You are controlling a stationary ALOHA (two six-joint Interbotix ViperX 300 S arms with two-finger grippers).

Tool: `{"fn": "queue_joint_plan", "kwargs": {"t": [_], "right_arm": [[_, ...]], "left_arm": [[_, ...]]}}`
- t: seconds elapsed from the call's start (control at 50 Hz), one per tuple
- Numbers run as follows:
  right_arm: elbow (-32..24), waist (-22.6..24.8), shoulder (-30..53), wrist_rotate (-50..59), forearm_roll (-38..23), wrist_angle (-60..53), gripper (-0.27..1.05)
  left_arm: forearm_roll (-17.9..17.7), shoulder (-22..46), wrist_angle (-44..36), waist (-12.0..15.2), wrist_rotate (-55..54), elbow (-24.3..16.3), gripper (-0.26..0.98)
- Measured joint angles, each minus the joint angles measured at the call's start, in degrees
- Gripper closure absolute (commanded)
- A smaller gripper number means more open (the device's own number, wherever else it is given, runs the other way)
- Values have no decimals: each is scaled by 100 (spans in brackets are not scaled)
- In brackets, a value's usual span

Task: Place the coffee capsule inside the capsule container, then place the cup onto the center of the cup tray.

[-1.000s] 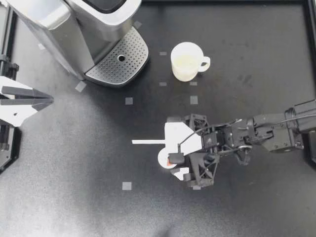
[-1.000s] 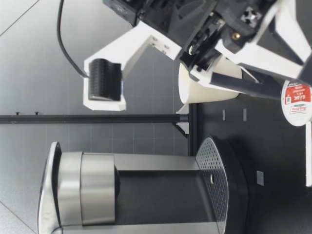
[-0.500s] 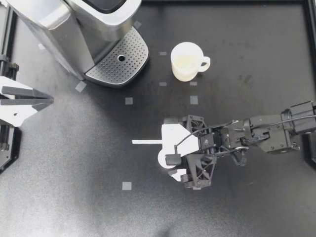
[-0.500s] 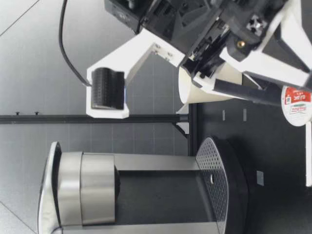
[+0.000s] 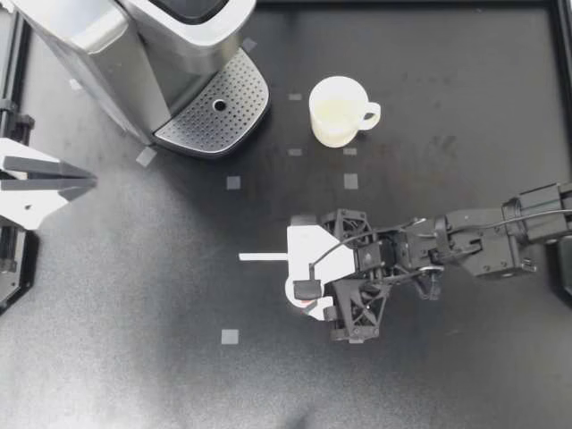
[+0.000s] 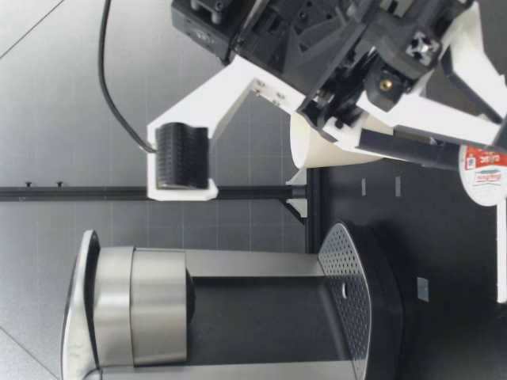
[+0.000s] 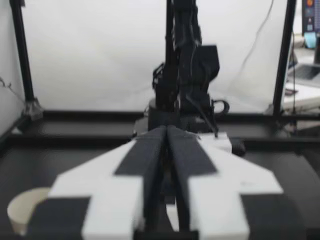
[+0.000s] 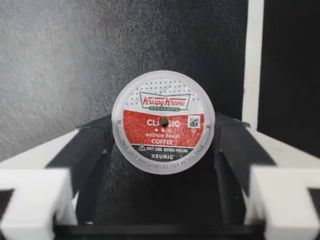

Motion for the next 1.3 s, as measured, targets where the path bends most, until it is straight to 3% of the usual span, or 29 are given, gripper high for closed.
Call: {"fn": "queue_joint_plan", "kwargs": {"t": [0.2,0.3,0.42,0.58,0.72,0.84,1.0,1.18,1.3], "right_arm": [[334,-79,-615,237,97,-686,20],[738,-132,-1055,431,105,-1521,20],[1274,-141,-1538,606,114,-2610,20],[1872,-211,-1872,606,114,-3674,21],[2153,-299,-1890,606,114,-4052,21],[2171,-316,-1872,554,114,-4087,21],[2206,-360,-1881,492,114,-4096,21],[2232,-413,-1872,475,114,-4096,21],[2250,-422,-1854,475,105,-4096,21]], "left_arm": [[-439,773,967,396,-44,-554,54],[-483,1362,2074,712,-26,-1178,54],[-475,1951,3252,905,9,-1986,54],[-176,2777,5203,932,-35,-3243,54],[387,3507,7146,914,-211,-4351,54],[1301,4096,8473,615,-659,-5115,54],[3709,4887,10072,-246,-1600,-5818,54],[6161,5704,11030,-984,-2048,-5906,54],[7198,6275,11391,-1195,-2171,-5880,54]]}}
